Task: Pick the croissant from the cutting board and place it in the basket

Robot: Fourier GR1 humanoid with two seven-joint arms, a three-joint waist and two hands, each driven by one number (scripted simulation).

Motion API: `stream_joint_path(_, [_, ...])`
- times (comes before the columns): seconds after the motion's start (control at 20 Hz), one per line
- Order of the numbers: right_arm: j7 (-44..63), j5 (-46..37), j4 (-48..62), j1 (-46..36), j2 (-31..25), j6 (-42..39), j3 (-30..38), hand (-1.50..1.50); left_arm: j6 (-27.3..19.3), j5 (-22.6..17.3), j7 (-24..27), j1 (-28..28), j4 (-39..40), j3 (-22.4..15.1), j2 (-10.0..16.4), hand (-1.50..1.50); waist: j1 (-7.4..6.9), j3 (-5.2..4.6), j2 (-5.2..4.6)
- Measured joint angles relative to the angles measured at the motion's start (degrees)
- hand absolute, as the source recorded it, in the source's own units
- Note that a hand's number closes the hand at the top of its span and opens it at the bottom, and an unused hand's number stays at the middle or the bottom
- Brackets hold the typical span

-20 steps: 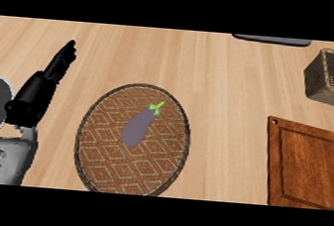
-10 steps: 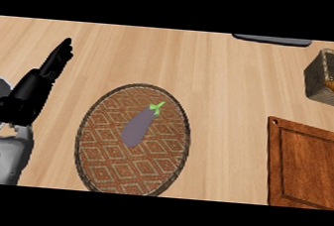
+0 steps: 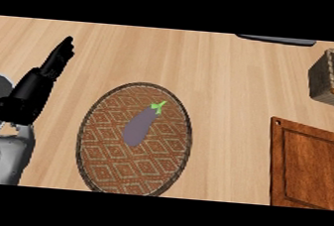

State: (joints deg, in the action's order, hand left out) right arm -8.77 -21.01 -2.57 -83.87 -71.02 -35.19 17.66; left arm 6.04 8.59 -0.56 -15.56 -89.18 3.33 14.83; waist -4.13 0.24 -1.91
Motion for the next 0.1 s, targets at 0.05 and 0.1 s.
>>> stream_joint_path(0.05, [0.76, 0.75, 0.55, 0.19, -0.77, 0.92, 0.81, -1.5, -0.06, 0.0, -0.09, -0.07, -0.21, -0.13, -0.19, 0.0, -0.02, 0.05, -0.06])
stream_joint_path(0.1, [1.2, 1.56, 0.98, 0.55, -1.76, 1.55, 1.66, -1.5, 0.11, -0.14, 0.14, -0.01, -0.1, 0.03, -0.04, 0.0, 0.03, 0.1, -0.19])
